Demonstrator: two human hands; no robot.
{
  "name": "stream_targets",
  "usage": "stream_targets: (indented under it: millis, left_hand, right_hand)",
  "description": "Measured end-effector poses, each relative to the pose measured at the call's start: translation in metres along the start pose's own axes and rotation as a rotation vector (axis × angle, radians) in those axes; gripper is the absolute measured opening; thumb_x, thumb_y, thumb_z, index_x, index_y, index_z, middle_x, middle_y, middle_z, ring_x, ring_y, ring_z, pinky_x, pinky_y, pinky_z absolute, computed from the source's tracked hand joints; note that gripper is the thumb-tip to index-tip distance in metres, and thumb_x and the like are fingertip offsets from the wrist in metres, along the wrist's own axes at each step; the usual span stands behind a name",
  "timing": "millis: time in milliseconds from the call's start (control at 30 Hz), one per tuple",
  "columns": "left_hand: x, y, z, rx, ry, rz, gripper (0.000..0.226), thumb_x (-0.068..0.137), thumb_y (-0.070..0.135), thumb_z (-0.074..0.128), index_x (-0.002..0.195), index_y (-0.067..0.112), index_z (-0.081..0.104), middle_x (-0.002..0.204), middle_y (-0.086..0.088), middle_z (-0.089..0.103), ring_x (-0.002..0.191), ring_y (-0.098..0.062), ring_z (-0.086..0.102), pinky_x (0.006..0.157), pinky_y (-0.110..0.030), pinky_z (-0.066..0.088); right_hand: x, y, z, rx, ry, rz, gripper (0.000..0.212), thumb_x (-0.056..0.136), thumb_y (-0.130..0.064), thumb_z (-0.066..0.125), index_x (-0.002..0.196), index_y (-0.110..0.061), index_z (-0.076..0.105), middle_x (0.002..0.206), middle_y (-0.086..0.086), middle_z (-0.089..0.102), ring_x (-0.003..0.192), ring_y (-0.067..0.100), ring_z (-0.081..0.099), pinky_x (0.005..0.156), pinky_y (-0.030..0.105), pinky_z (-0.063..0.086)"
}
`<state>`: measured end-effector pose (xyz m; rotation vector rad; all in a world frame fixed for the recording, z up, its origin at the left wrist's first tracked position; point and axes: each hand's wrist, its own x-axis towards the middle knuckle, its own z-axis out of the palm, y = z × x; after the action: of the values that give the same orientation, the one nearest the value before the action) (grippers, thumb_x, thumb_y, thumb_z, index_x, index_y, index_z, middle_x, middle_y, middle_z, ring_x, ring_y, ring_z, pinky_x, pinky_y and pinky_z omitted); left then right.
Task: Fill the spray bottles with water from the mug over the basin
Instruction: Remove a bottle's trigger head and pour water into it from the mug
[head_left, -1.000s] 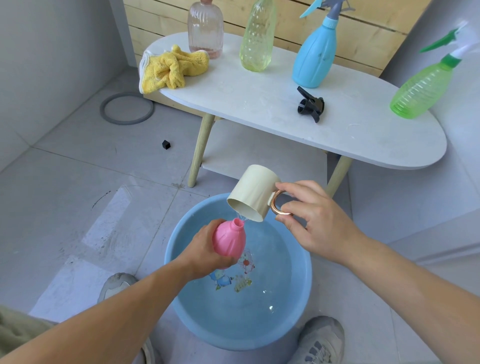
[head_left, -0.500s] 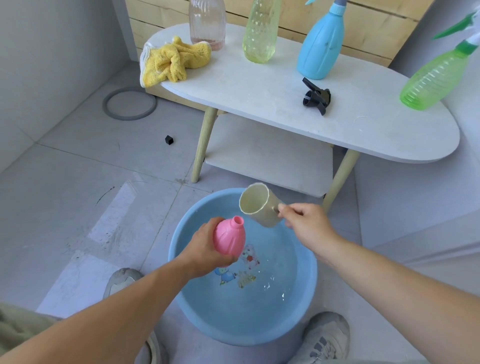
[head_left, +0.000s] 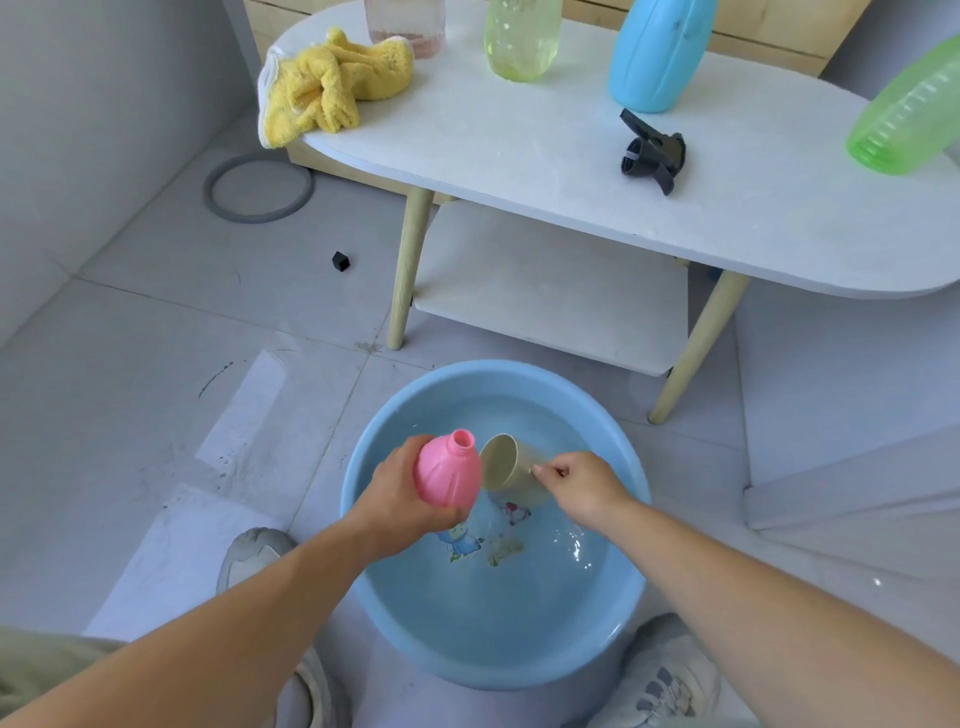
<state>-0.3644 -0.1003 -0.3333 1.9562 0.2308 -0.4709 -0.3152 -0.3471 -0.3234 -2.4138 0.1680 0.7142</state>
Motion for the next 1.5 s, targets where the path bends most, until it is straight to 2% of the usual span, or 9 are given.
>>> stream_targets:
  millis: [167,333,533,833,1000,1100,1200,1400,1500]
  left_hand:
    - [0.001,-0.002,0.003,0.009,-0.014,-0.010,0.079,0.061,0.025,0.092,0.126,0.034,0.049,0.116,0.006,0.060,0.100,-0.016,0.065,0.063,-0.021,0.057]
    - [0.002,-0.002,0.003,0.011,-0.024,-0.020,0.082,0.058,0.028,0.092,0.127,0.035,0.049,0.116,0.006,0.060,0.101,-0.016,0.065,0.066,-0.026,0.060]
    - [0.001,-0.001,0.004,0.011,-0.027,-0.014,0.082,0.061,0.022,0.094,0.129,0.035,0.048,0.118,0.006,0.059,0.101,-0.016,0.064,0.065,-0.023,0.059]
    - [0.002,-0.002,0.004,0.018,-0.032,-0.021,0.087,0.056,0.028,0.093,0.129,0.037,0.047,0.119,0.006,0.058,0.103,-0.017,0.063,0.070,-0.029,0.063]
    - [0.001,0.000,0.004,0.011,-0.035,-0.018,0.085,0.058,0.025,0.093,0.129,0.037,0.048,0.120,0.005,0.058,0.102,-0.017,0.063,0.067,-0.025,0.061]
    - [0.000,0.002,0.002,0.007,-0.034,-0.010,0.083,0.058,0.024,0.093,0.127,0.036,0.049,0.118,0.005,0.059,0.101,-0.018,0.064,0.067,-0.028,0.062]
    - [0.000,0.002,0.001,-0.008,-0.026,-0.009,0.082,0.060,0.020,0.093,0.128,0.033,0.049,0.118,0.003,0.059,0.100,-0.017,0.064,0.062,-0.022,0.059]
    - [-0.004,0.003,-0.004,0.015,-0.019,0.006,0.083,0.060,0.022,0.094,0.128,0.035,0.048,0.117,0.005,0.059,0.099,-0.016,0.064,0.062,-0.021,0.058]
    - [-0.005,0.006,-0.004,0.008,-0.018,0.014,0.082,0.061,0.021,0.093,0.128,0.034,0.048,0.117,0.005,0.059,0.099,-0.017,0.064,0.062,-0.023,0.059]
  right_hand:
    - [0.006,0.002,0.003,-0.051,-0.001,-0.015,0.051,0.097,-0.033,0.055,0.055,-0.017,0.032,0.053,-0.002,0.032,0.052,0.020,0.033,0.050,0.030,0.026]
    - [0.006,0.003,0.007,-0.128,-0.007,-0.001,0.054,0.097,-0.035,0.054,0.052,-0.017,0.030,0.053,-0.001,0.032,0.051,0.019,0.031,0.048,0.031,0.023]
    - [0.007,0.007,0.008,-0.185,-0.020,0.005,0.055,0.100,-0.037,0.050,0.053,-0.015,0.031,0.053,0.000,0.035,0.050,0.019,0.033,0.046,0.031,0.024]
    - [0.009,0.014,0.006,-0.174,-0.039,0.045,0.053,0.100,-0.038,0.049,0.055,-0.015,0.036,0.055,0.000,0.042,0.050,0.018,0.038,0.047,0.029,0.027]
    - [0.008,0.015,0.008,-0.158,-0.084,0.058,0.050,0.100,-0.037,0.049,0.058,-0.017,0.031,0.058,0.000,0.035,0.052,0.019,0.033,0.047,0.030,0.024]
    - [0.009,0.017,0.009,-0.076,-0.102,0.089,0.046,0.098,-0.038,0.052,0.061,-0.017,0.034,0.061,0.001,0.034,0.054,0.020,0.030,0.051,0.028,0.024]
    - [0.008,0.014,0.007,0.078,-0.112,0.125,0.035,0.096,-0.039,0.054,0.071,-0.015,0.049,0.070,0.006,0.045,0.063,0.019,0.041,0.061,0.029,0.033]
    - [-0.008,0.000,-0.013,0.265,-0.065,0.099,0.037,0.095,-0.036,0.060,0.065,-0.015,0.059,0.064,0.004,0.057,0.067,0.024,0.058,0.068,0.029,0.043]
    - [-0.017,-0.007,-0.028,0.275,-0.024,0.073,0.034,0.095,-0.036,0.060,0.070,-0.014,0.064,0.073,0.006,0.064,0.085,0.031,0.071,0.071,0.028,0.045]
